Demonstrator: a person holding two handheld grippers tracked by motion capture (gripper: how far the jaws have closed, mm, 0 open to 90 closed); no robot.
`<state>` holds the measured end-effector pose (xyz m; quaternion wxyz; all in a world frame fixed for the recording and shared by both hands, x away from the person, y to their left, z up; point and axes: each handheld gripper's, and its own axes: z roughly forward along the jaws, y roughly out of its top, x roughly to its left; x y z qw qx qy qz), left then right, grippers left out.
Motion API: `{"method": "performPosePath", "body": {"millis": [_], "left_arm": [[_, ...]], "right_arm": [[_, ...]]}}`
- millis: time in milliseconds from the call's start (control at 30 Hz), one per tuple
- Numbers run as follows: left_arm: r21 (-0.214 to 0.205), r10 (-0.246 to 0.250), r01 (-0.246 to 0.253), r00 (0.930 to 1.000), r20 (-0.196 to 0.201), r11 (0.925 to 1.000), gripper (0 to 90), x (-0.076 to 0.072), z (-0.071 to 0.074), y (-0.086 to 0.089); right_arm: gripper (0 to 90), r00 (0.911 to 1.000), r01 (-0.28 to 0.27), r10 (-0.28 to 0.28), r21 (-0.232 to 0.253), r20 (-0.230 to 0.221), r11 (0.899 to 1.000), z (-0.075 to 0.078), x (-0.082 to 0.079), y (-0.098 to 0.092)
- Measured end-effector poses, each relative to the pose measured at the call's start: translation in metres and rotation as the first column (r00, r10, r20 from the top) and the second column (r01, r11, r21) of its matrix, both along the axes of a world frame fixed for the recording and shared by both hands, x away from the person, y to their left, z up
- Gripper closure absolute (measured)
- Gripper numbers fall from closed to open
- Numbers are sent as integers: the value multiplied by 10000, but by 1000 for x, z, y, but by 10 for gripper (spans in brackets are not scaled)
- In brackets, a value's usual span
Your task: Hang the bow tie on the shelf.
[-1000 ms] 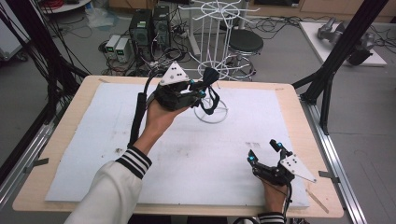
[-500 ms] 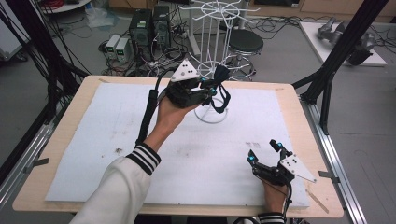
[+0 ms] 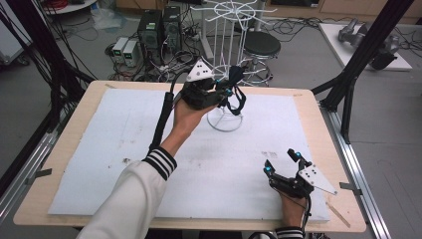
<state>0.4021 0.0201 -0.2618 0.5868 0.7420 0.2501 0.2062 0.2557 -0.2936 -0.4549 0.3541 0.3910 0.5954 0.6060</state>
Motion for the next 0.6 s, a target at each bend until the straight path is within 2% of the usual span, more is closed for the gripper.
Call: {"method": "performPosePath", "body": {"millis": [33,167,333,500,600], "left_arm": [[-45,35,-35,10000,-11,10000,741,1,0,0],[249,178,-182,9997,170,9995,741,4,-1,1],[400,449,-460,9986,273,9981,740,6,-1,2],[396,765,-768,9970,89,9963,740,9,-1,1],[586,888,-897,9959,167,9942,739,10,-2,1]], "right_arm": [[86,10000,2,-2,-19,3,10000,0,0,0],[86,10000,1,-1,-7,0,10000,0,0,0],[86,10000,8,-8,-33,27,10000,0,0,0],[86,10000,11,-11,-46,5,10000,0,0,0],[86,10000,-2,2,-29,3,10000,0,0,0]]}}
